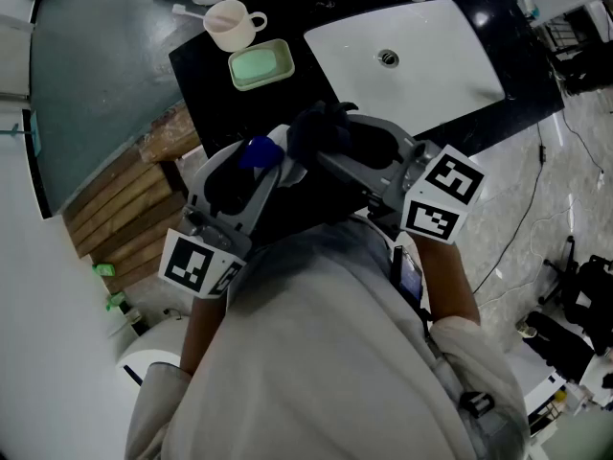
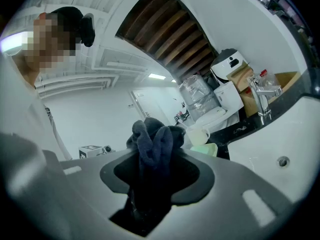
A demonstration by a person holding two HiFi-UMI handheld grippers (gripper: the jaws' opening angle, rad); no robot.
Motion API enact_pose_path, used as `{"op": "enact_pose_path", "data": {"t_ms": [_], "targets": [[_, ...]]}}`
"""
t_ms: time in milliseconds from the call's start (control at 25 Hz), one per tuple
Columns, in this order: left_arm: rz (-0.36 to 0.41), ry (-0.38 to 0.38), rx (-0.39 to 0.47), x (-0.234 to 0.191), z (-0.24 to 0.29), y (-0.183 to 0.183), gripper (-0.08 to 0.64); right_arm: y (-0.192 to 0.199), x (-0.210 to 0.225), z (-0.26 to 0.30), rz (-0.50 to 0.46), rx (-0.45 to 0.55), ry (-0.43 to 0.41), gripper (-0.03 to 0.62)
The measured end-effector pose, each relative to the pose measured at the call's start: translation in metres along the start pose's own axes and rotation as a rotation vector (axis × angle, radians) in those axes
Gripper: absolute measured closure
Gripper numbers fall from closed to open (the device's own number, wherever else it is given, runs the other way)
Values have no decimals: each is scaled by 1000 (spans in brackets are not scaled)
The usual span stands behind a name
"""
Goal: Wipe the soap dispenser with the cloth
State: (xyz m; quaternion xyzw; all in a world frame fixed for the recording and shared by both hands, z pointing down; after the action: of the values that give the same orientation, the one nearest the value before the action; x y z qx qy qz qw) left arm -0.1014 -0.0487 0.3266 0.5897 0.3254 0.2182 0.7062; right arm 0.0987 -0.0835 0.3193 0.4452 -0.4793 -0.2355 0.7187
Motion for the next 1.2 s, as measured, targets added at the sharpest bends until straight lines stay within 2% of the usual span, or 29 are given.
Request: {"op": "enact_pose_path", "data": {"t_ms": [240, 680, 1200], "targets": [[-15, 13, -6, 3, -1, 3, 399, -4, 0, -9, -4, 12, 11, 443], [-44, 4, -7, 6, -14, 8, 399, -11, -14, -16, -7, 33, -30, 442], [-68, -7, 48, 1, -30, -1, 399, -28, -18, -28, -23, 111, -12, 442]]}}
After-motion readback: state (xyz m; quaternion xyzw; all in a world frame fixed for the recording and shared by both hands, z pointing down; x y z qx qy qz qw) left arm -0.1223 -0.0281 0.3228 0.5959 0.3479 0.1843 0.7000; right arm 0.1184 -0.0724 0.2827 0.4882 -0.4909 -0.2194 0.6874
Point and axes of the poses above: the fingertips, and each gripper's own axes: z forward along the fingers, x to its right, y out of its underside, the point moved 8 cm from there along -z, backward along the fingers, and after that the axes turned 2 degrees about -z, right-handed, at the moved point
